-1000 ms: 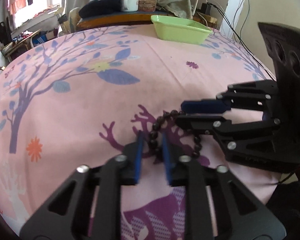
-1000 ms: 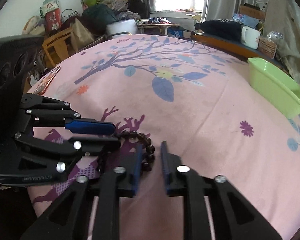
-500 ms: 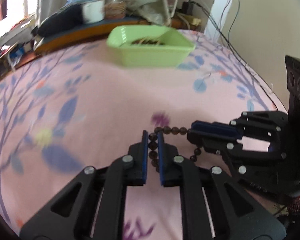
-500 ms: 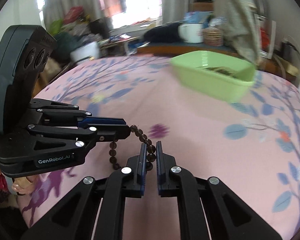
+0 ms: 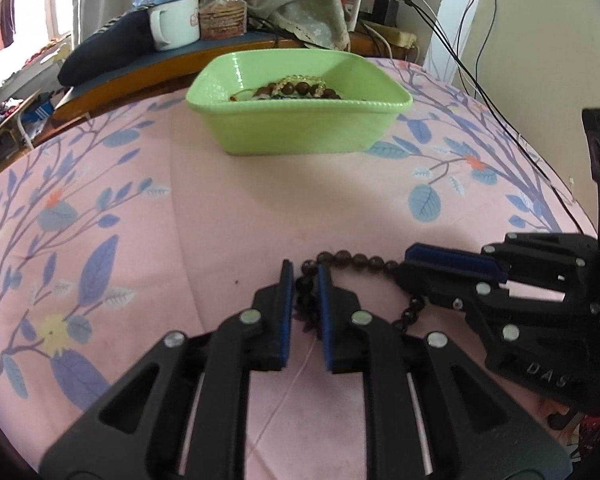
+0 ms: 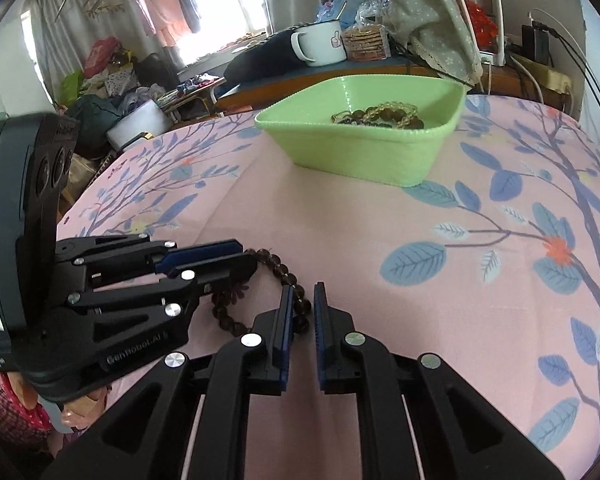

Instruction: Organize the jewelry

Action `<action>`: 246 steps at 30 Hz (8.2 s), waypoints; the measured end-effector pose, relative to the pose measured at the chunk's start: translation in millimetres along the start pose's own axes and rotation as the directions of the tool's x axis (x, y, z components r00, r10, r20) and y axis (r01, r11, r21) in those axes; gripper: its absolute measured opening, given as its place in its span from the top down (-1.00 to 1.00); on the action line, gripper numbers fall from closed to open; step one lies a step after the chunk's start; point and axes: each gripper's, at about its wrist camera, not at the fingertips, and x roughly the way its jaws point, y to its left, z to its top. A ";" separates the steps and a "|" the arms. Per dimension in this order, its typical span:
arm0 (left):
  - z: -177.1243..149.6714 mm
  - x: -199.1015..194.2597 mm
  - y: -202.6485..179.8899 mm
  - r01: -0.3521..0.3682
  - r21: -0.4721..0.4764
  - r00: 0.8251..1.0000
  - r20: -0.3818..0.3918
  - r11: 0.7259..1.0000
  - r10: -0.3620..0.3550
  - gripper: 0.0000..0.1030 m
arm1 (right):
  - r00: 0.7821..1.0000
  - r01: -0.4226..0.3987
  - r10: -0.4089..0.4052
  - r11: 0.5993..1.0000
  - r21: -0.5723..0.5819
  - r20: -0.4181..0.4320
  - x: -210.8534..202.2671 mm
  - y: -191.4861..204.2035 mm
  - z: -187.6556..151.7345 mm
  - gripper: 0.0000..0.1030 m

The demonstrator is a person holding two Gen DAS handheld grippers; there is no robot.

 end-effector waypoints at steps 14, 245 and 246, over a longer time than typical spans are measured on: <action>-4.6 -2.3 2.6 0.033 -0.017 0.999 0.003 0.999 -0.033 0.65 | 0.995 0.095 -0.098 0.988 -0.125 -0.012 4.9 23.9 -6.0 1.00; -11.0 -103.4 13.4 -0.344 -0.181 0.871 0.305 0.921 0.386 -0.88 | 0.879 0.133 -0.243 0.951 0.280 0.409 -67.6 43.9 -39.2 0.49; -11.0 -103.4 13.2 -0.346 -0.181 0.870 0.305 0.921 0.387 -0.88 | 0.879 0.133 -0.244 0.951 0.280 0.409 -67.7 43.9 -39.2 0.49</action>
